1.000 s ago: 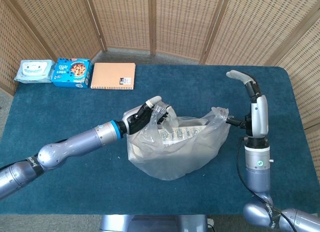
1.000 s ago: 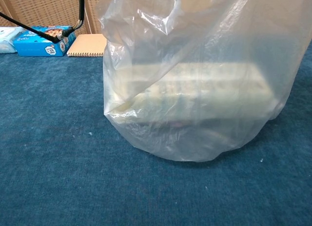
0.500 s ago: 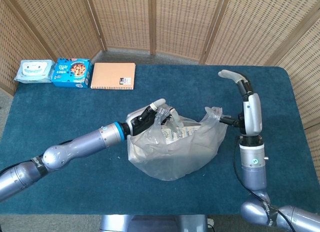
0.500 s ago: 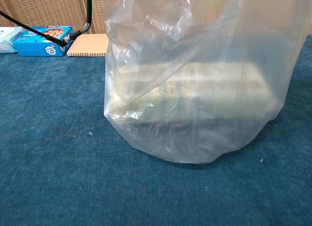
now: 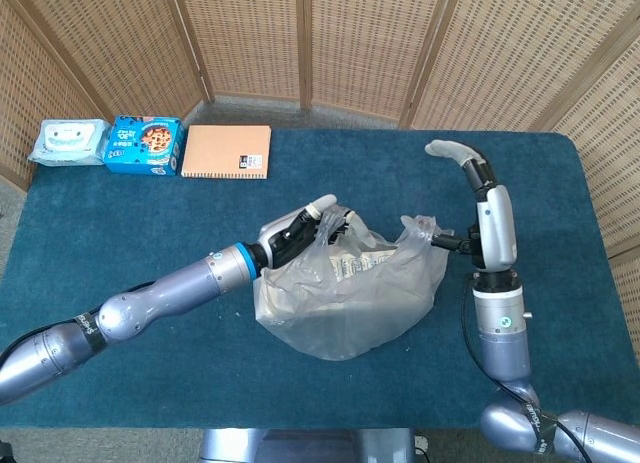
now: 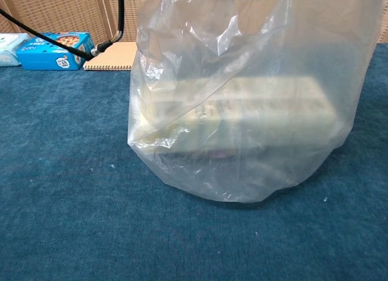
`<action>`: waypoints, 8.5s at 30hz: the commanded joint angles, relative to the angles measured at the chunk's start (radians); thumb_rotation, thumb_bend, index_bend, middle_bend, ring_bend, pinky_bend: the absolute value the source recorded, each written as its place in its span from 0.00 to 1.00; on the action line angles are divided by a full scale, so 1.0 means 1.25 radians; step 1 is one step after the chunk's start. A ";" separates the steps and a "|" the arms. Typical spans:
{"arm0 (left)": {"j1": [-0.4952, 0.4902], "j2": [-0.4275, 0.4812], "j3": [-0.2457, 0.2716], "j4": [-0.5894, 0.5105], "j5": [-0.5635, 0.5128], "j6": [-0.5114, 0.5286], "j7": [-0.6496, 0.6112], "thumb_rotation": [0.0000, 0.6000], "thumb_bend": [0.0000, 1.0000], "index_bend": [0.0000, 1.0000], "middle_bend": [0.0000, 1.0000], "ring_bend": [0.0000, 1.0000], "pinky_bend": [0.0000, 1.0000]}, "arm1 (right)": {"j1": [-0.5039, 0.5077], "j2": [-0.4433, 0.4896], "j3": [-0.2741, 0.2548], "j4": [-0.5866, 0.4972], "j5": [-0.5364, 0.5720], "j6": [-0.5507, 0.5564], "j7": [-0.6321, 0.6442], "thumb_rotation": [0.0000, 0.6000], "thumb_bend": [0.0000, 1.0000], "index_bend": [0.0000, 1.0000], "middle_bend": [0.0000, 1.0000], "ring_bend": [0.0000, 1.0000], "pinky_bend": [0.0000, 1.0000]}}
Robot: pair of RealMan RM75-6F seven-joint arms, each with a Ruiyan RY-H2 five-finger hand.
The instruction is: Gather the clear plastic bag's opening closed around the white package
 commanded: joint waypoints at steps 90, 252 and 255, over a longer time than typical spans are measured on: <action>-0.009 -0.040 -0.018 0.036 -0.040 -0.046 -0.093 0.00 0.27 0.50 0.47 0.42 0.39 | 0.036 0.080 -0.010 0.041 0.131 -0.102 -0.026 1.00 0.11 0.22 0.26 0.17 0.11; -0.004 -0.005 0.005 0.014 -0.070 0.001 -0.240 0.00 0.35 0.54 0.56 0.46 0.38 | -0.214 0.224 -0.119 0.090 -0.021 0.025 0.206 1.00 0.12 0.22 0.26 0.18 0.11; -0.026 0.020 0.037 0.020 -0.059 0.011 -0.229 0.00 0.33 0.48 0.52 0.43 0.37 | -0.214 0.224 -0.119 0.090 -0.023 0.025 0.208 1.00 0.12 0.22 0.26 0.18 0.11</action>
